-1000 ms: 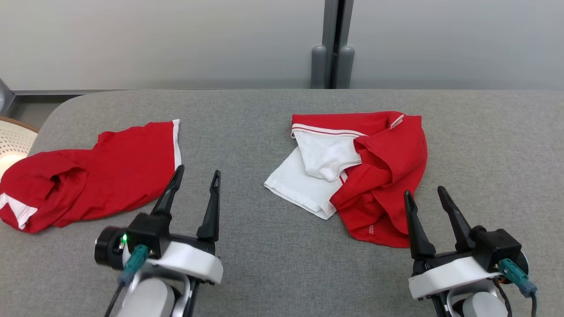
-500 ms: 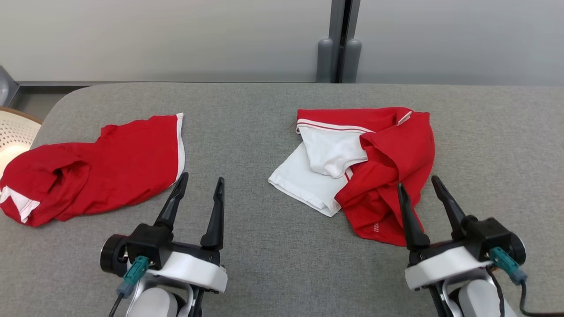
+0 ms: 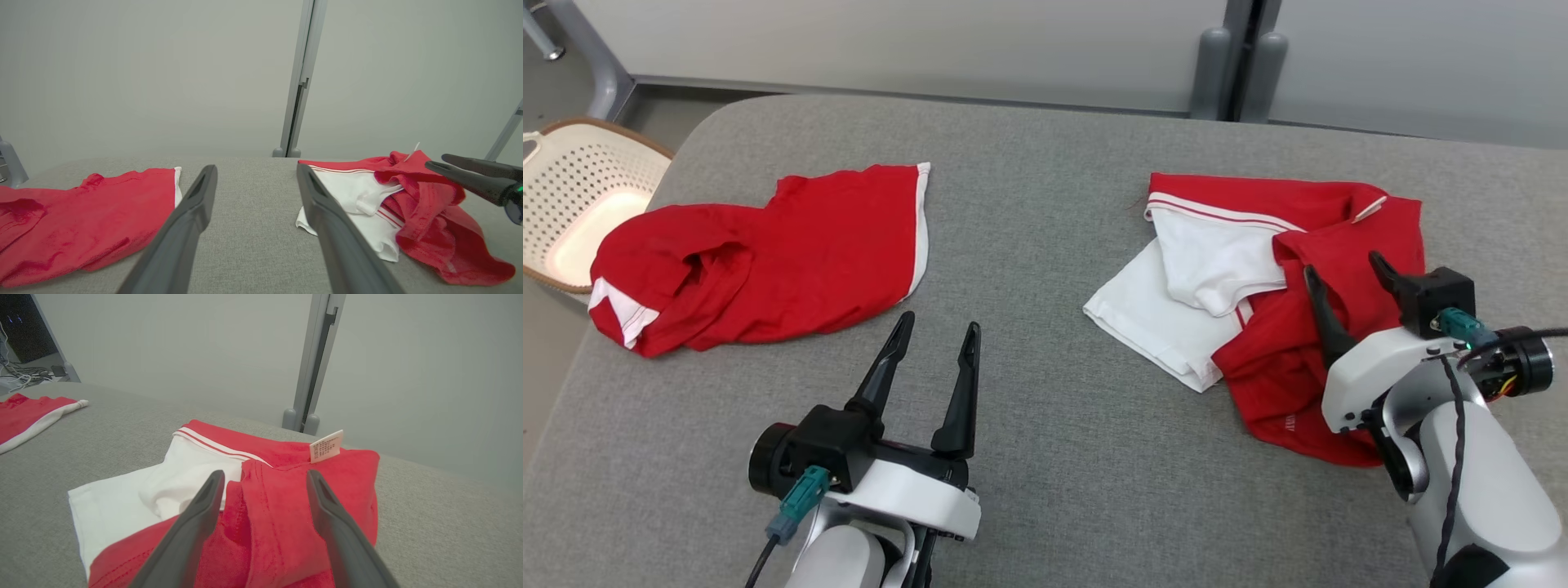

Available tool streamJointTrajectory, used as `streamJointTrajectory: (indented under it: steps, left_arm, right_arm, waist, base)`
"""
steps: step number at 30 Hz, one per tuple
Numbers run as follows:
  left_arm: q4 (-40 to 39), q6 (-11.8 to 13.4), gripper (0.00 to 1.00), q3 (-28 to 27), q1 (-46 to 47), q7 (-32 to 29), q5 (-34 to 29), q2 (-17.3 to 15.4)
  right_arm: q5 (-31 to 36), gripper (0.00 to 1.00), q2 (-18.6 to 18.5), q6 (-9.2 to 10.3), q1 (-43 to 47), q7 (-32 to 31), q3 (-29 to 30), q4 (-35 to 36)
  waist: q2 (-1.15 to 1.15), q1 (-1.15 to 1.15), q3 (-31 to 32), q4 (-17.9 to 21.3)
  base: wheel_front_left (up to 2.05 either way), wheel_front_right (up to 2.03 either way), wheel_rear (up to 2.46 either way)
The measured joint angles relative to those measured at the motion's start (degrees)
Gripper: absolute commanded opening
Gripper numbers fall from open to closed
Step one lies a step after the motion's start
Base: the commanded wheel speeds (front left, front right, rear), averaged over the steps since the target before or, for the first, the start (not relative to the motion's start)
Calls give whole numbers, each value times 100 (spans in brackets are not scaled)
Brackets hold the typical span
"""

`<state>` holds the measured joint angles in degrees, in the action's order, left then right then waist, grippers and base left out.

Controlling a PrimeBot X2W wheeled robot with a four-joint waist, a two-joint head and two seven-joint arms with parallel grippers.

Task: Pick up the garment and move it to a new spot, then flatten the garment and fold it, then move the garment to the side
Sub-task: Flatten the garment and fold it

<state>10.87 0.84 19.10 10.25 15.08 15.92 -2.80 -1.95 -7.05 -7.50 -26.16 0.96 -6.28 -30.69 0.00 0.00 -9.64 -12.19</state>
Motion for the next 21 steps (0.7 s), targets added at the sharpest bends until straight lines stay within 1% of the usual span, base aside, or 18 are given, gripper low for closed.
streamJointTrajectory:
  steps: [4, 5, 6, 9, 12, 18, 21]
  left_arm:
    - [-135, 60, 100, 70, 52, 1, 126, 2]
    - [-145, 77, 100, 80, 53, 1, 132, 0]
    - [-142, 78, 100, 94, 53, 1, 132, -2]
    - [-129, 78, 100, 116, 53, 1, 133, -1]
    - [-98, 89, 100, 90, 53, 1, 133, 0]
    - [-60, 94, 100, 40, 46, 1, 88, 1]
    - [-60, 91, 100, 21, 12, 1, 46, 0]
  right_arm:
    - [124, 100, -116, 0, -246, -390, 114, -352]
    - [149, 57, -134, 0, -285, -461, 121, -408]
    - [152, 0, -157, 0, -322, -509, 135, -466]
    - [152, 0, -203, 0, -377, -450, 108, -515]
    - [15, 0, -121, 0, -416, -292, -87, -460]
    - [-534, 0, 93, 0, -451, 151, -842, -52]
    - [-788, 0, 103, 0, -570, 320, -1050, 256]
  waist:
    - [0, 0, -165, -189]
    - [0, 0, -201, -227]
    - [0, 0, -234, -263]
    - [0, 0, -288, -344]
    - [0, 0, -249, -350]
    - [0, 0, -40, -247]
    - [0, 0, 71, -155]
  base:
    - [0, 0, 0]
    - [0, 0, 0]
    - [0, 0, 0]
    - [0, 0, 0]
    - [0, 0, 0]
    - [0, 0, 0]
    - [0, 0, 0]
